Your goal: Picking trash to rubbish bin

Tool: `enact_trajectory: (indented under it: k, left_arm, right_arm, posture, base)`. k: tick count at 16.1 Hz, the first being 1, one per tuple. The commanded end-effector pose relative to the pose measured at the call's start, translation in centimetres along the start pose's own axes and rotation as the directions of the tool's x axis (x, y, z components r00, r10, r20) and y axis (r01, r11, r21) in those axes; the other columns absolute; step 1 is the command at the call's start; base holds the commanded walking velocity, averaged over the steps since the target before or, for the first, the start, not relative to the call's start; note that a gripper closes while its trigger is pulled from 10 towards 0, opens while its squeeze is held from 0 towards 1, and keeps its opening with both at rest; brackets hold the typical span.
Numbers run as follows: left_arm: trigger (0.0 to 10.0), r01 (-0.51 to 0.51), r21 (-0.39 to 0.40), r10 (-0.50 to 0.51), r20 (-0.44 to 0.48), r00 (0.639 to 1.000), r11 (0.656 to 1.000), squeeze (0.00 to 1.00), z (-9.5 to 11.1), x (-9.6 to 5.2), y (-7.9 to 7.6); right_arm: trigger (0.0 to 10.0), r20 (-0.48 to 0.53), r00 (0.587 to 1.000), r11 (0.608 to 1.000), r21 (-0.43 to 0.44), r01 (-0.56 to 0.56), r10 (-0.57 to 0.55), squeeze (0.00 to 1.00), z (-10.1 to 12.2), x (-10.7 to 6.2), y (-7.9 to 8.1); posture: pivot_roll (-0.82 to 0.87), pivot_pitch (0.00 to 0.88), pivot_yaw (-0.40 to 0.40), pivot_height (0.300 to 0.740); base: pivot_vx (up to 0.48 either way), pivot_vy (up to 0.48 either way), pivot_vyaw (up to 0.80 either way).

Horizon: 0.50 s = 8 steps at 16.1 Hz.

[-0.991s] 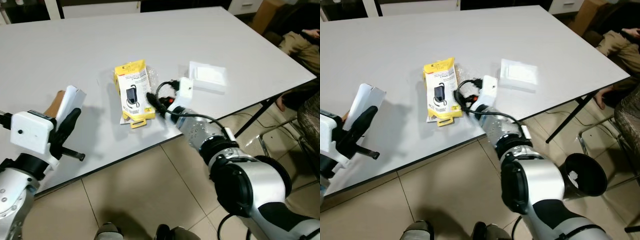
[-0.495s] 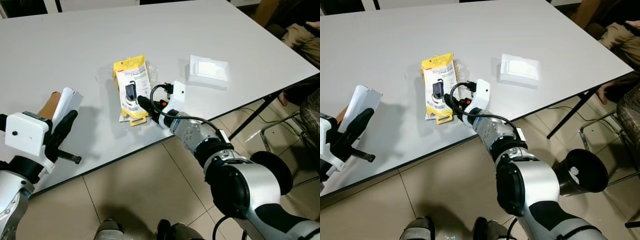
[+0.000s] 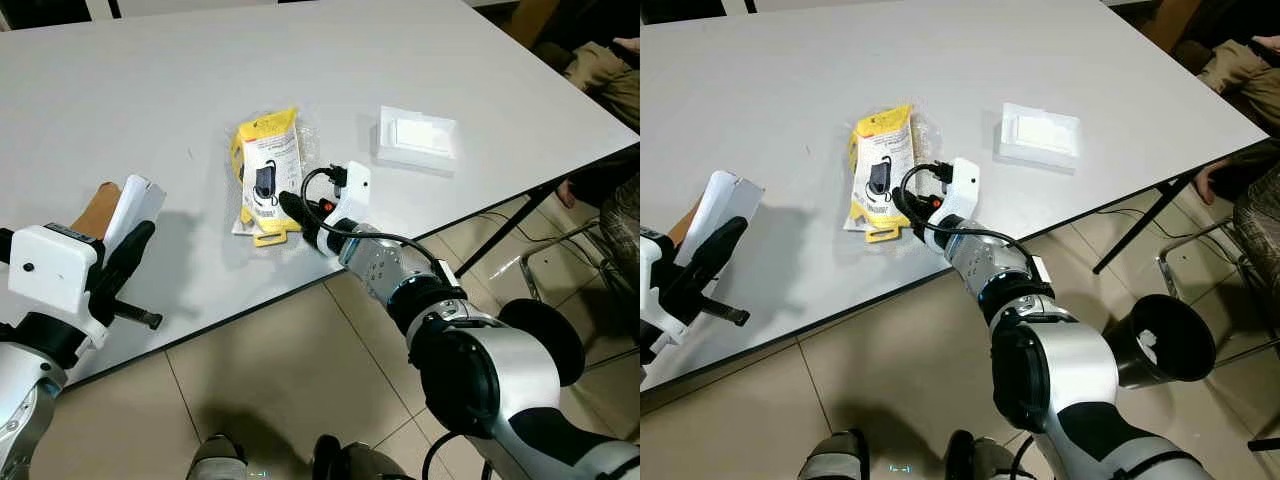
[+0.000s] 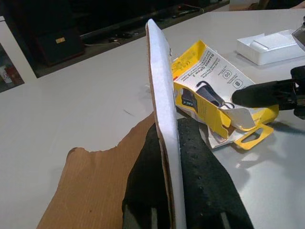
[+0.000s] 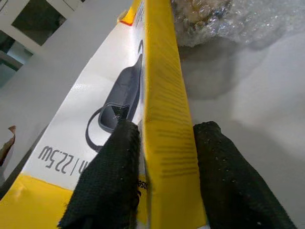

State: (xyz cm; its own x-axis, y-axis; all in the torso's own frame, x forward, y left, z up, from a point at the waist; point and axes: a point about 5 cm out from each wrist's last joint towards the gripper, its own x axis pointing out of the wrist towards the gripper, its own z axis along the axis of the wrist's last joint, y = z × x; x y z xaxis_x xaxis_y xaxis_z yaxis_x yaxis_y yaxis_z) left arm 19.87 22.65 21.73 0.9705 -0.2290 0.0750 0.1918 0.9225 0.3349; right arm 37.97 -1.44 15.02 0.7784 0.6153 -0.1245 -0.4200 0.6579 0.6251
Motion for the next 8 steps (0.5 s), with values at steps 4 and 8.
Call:
enact_trajectory:
  k: [4,8]
  left_arm:
    - [0.0,0.017,0.004,-0.017,0.014,1.000,1.000,0.00,0.4,0.0,-0.2]
    - [0.0,0.015,0.005,-0.015,0.018,1.000,1.000,0.00,0.4,0.3,-0.2]
  right_arm:
    - [0.0,-0.006,1.000,1.000,0.012,0.003,-0.002,0.00,-0.3,0.0,-0.1]
    - [0.0,0.013,0.998,0.998,0.009,-0.060,0.060,0.00,0.2,0.2,0.7]
  posture:
    - [0.37,0.203,-0.164,0.740]
    - [0.37,0.184,-0.166,0.740]
  base:
    - [0.000,0.000,0.00]
    - [0.000,0.000,0.00]
